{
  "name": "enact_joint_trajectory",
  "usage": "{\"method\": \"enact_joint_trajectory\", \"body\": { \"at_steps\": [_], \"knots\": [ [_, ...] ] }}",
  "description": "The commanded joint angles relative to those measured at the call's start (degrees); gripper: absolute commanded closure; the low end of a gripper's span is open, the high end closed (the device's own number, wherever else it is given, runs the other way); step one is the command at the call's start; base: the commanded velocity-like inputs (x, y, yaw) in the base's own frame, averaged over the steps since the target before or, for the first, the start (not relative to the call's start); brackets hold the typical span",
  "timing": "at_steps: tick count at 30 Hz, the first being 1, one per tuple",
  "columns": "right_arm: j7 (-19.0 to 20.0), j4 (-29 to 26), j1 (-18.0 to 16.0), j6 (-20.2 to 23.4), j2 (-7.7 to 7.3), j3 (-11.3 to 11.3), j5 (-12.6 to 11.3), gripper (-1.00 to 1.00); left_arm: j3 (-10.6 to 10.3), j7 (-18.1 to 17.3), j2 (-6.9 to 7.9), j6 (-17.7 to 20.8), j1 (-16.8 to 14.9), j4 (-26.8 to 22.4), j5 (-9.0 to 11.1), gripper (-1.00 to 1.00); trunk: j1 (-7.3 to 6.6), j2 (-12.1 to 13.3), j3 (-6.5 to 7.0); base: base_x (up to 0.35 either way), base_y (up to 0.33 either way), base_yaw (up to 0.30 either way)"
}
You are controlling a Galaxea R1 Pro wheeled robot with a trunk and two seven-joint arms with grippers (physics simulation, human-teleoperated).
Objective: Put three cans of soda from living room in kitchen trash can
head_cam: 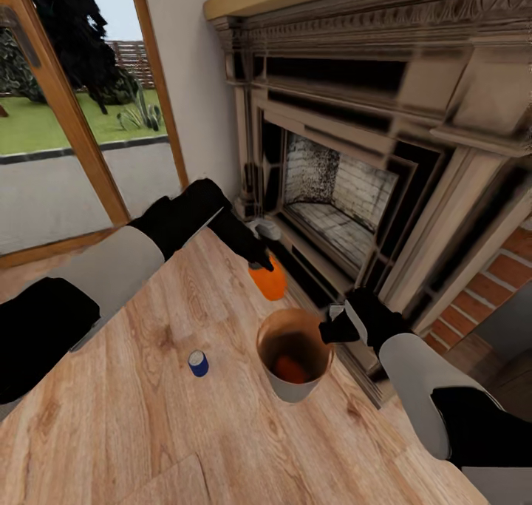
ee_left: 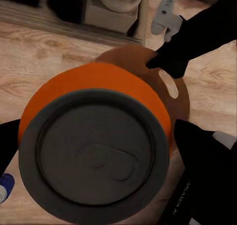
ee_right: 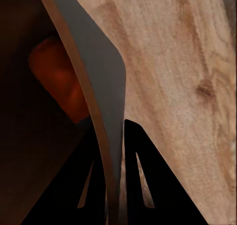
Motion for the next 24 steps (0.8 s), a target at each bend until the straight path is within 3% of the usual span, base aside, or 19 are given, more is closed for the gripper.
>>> {"method": "enact_joint_trajectory", "body": {
  "at_steps": [1,9,14,24],
  "knots": [
    [0.52,0.0,-0.19,0.2,0.17,-0.27,-2.31,1.0,0.0,0.16,-0.02,0.0,0.31,-0.06,0.01,1.0,-0.23,0.41,0.19,0.0,0.0,0.0],
    [0.32,0.41,-1.55,0.2,2.86,-0.27,-2.24,1.0,-0.11,0.57,-0.42,0.0,3.18,-0.37,0.04,1.0,-1.99,3.62,1.63,0.0,0.0,0.0],
    [-0.34,0.66,-2.26,0.2,5.62,-0.27,-2.18,1.0,-0.13,1.03,-1.11,-0.77,6.15,-0.42,-0.02,1.0,-1.99,3.62,1.63,0.0,0.0,0.0],
    [-0.43,0.63,-2.69,0.2,6.64,-0.27,-2.15,1.0,-0.39,3.47,-1.06,-6.63,11.1,0.12,-0.12,1.0,-1.99,3.62,1.63,0.0,0.0,0.0]
  ]
}}
